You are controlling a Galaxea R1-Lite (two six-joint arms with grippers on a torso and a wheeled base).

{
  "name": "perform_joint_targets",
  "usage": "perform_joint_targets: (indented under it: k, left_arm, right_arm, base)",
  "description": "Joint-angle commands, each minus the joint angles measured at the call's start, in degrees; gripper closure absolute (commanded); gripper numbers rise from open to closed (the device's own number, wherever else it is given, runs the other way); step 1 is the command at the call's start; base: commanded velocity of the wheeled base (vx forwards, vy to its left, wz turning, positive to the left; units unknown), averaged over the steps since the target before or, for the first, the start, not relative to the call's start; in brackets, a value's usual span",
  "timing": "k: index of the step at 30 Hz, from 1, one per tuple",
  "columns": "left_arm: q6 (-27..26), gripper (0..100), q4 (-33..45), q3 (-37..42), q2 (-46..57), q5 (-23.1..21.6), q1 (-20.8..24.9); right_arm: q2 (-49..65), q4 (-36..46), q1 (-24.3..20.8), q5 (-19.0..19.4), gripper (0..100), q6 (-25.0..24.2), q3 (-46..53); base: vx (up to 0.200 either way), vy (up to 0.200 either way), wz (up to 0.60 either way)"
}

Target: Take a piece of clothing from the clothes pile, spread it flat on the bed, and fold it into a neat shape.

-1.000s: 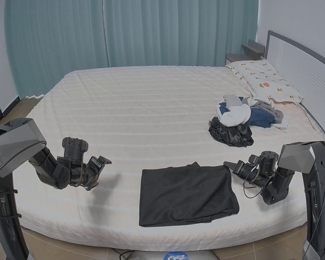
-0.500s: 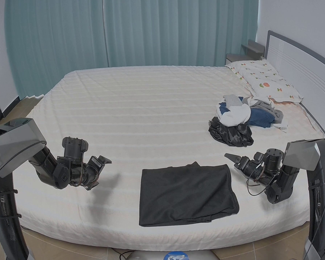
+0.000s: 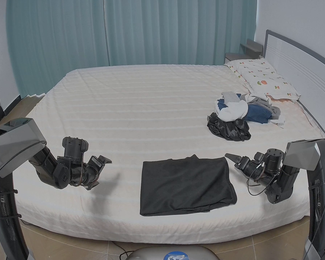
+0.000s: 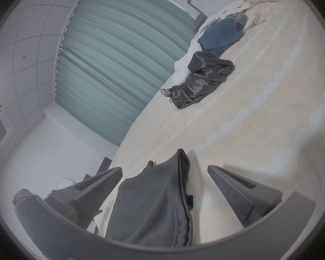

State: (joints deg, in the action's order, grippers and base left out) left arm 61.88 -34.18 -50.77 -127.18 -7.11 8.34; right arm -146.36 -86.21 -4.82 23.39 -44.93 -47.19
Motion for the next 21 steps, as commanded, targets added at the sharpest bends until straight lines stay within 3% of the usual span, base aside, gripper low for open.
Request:
perform_joint_targets:
  k: [1,10,21]
  left_arm:
    - [0.0,0,-0.01,-0.03,-0.17,-0.01,0.01]
    - [0.08,0,-0.01,-0.82,-0.17,-0.1,0.01]
    - [0.61,0,0.08,-3.81,-0.52,-0.19,2.47]
  right_arm:
    - [-0.15,-0.01,-0.02,-0.01,0,0.02,-0.1]
    - [-0.07,-0.01,0.07,-0.01,0,-0.33,-0.53]
    - [-0.24,-0.62,-0.11,-0.01,0,-0.77,-0.62]
  base:
    - [0.0,0.0,0.0]
    - [0.0,0.0,0.0]
    - [0.0,-0.2,0.0]
